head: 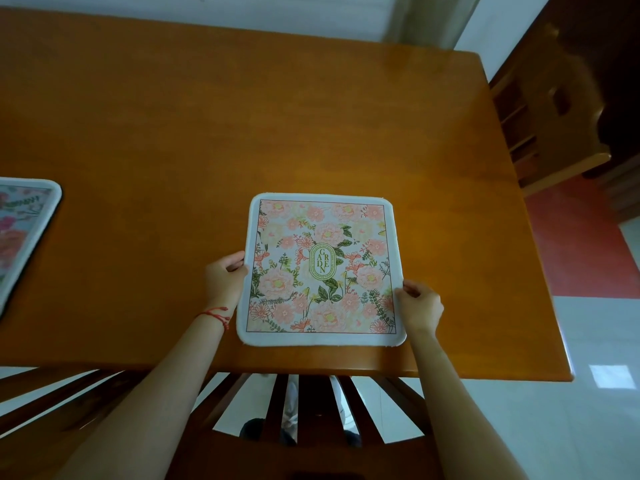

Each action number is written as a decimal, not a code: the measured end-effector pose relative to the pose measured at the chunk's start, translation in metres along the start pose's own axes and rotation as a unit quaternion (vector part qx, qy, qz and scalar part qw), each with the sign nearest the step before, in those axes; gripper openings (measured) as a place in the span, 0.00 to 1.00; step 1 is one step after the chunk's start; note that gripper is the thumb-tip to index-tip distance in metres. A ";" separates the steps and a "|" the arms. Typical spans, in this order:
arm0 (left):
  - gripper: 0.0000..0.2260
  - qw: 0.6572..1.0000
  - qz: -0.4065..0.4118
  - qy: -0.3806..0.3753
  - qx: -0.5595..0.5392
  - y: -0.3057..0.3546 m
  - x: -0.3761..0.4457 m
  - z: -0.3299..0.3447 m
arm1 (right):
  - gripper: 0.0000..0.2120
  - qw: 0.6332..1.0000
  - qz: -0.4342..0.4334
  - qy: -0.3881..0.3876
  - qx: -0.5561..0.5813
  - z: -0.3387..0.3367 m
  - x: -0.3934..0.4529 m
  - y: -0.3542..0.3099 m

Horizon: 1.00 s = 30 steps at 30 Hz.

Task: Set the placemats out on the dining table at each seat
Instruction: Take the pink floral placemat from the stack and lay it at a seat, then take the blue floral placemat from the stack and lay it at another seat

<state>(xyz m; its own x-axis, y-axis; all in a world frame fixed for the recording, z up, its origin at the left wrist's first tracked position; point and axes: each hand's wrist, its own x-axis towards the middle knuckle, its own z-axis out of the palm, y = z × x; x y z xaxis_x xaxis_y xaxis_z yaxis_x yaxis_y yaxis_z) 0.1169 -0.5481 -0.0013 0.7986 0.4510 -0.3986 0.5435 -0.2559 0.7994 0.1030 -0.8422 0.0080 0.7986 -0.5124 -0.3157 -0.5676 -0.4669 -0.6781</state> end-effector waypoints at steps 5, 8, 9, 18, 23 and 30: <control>0.15 1.000 0.023 -0.001 0.000 0.014 -0.014 0.003 | 0.11 1.000 -0.005 -0.011 -0.001 -0.003 -0.004 0.000; 0.14 0.999 0.030 -0.006 0.011 0.014 -0.012 0.001 | 0.10 1.000 -0.006 -0.009 -0.003 -0.003 -0.008 0.001; 0.14 0.999 0.030 -0.009 0.010 0.014 -0.012 0.000 | 0.10 1.000 -0.003 -0.008 -0.002 -0.003 -0.009 0.000; 0.14 0.997 0.052 -0.026 0.041 0.005 -0.014 -0.004 | 0.08 0.999 -0.028 0.001 -0.024 0.003 -0.015 0.001; 0.16 0.987 0.099 -0.049 0.113 0.001 -0.028 -0.012 | 0.17 0.990 -0.094 -0.008 -0.100 0.008 -0.029 -0.010; 0.16 0.954 0.181 -0.089 0.223 0.007 -0.055 -0.031 | 0.15 0.951 -0.263 -0.059 -0.154 0.022 -0.050 -0.035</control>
<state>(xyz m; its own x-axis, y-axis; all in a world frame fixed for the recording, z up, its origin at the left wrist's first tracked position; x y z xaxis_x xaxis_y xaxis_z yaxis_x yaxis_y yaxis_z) 0.0685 -0.5480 0.0399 0.9643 0.1217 -0.2354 0.2485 -0.7235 0.6441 0.0871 -0.7841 0.0327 0.9948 -0.0734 -0.0710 -0.1003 -0.8338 -0.5428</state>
